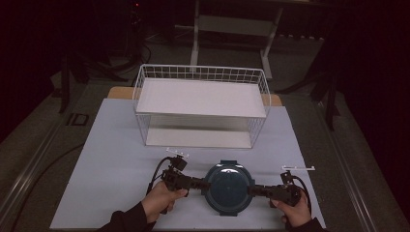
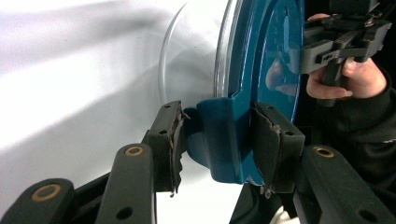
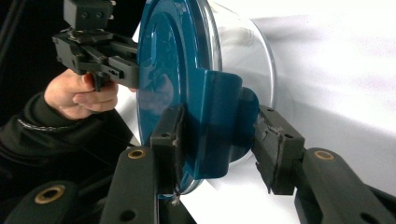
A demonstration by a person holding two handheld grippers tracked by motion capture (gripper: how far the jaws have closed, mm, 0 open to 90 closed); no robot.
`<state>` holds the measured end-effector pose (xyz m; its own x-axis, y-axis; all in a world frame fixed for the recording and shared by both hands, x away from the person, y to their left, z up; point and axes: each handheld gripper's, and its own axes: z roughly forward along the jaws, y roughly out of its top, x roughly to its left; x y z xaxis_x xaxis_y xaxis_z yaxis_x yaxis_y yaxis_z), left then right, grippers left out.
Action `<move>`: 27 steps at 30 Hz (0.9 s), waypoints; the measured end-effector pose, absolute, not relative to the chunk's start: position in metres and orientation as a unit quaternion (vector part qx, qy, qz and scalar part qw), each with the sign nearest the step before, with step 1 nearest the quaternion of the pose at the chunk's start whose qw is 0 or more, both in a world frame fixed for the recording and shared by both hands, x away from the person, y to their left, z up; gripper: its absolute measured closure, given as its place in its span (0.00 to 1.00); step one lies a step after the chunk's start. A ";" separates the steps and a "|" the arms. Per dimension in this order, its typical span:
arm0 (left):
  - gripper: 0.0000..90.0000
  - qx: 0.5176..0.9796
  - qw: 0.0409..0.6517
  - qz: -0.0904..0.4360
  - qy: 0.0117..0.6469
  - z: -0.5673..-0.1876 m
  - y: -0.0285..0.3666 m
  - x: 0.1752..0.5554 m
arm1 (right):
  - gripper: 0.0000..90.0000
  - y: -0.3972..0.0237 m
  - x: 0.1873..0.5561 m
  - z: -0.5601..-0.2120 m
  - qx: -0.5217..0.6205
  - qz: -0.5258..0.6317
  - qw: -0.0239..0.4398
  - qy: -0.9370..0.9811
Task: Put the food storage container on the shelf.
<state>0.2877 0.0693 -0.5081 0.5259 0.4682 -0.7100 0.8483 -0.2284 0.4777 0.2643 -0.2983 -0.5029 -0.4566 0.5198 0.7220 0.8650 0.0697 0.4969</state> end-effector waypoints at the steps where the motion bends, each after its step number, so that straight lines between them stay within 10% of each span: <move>1: 0.62 0.753 0.442 -0.214 0.438 -0.508 0.070 0.287 | 0.62 -0.298 0.263 -0.502 -0.489 -0.475 0.177 -0.710; 27: 0.62 0.743 0.499 -0.116 0.431 -0.472 0.106 0.296 | 0.63 -0.262 0.295 -0.471 -0.431 -0.506 0.132 -0.735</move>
<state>0.2960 0.1064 -0.4718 0.6009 0.5249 -0.6028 0.7567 -0.1307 0.6405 0.2951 -0.2617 -0.4711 -0.5945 0.4998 0.6300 0.7669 0.1166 0.6312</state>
